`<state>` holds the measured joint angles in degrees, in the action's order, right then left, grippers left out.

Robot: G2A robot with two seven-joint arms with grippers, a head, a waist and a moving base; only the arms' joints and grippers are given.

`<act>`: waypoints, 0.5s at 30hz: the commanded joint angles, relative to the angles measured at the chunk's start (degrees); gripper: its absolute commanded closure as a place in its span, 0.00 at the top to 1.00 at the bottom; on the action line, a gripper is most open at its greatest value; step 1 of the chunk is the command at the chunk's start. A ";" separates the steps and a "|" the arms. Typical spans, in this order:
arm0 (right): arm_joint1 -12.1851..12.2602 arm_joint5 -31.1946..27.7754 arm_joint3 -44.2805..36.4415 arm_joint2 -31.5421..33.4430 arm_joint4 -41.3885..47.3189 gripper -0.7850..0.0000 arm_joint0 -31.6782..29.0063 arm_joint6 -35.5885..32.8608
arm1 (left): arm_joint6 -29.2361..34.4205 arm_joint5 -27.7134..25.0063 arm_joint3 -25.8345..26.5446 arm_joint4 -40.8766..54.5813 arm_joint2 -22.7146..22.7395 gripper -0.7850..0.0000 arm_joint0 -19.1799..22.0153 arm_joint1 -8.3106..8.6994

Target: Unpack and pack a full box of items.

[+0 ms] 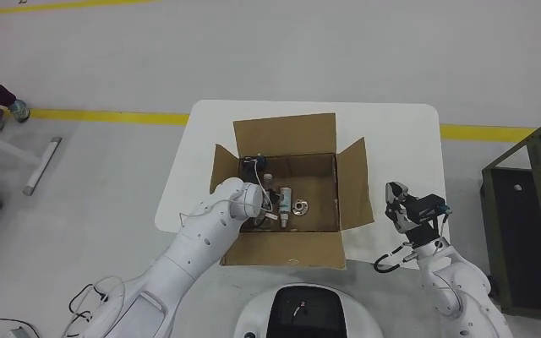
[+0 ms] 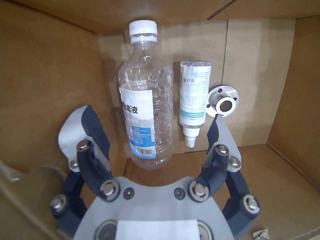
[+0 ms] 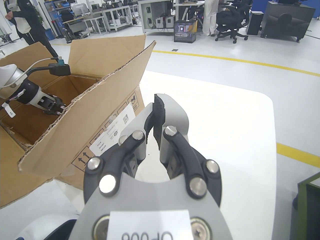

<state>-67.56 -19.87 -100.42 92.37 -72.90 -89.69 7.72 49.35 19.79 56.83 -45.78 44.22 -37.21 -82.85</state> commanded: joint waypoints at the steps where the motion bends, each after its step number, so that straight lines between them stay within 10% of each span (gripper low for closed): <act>1: 0.00 0.00 0.00 0.00 0.00 0.00 0.00 0.00 | -0.11 -0.32 -0.49 -0.56 -0.25 1.00 0.08 -0.15; 15: 0.00 0.00 0.00 0.00 0.00 0.00 0.00 0.00 | -2.95 -0.43 -6.07 -2.56 -2.34 1.00 0.79 -2.30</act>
<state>-67.56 -19.87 -100.42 92.37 -72.90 -89.69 7.72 46.48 19.42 51.11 -48.31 41.89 -36.56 -85.04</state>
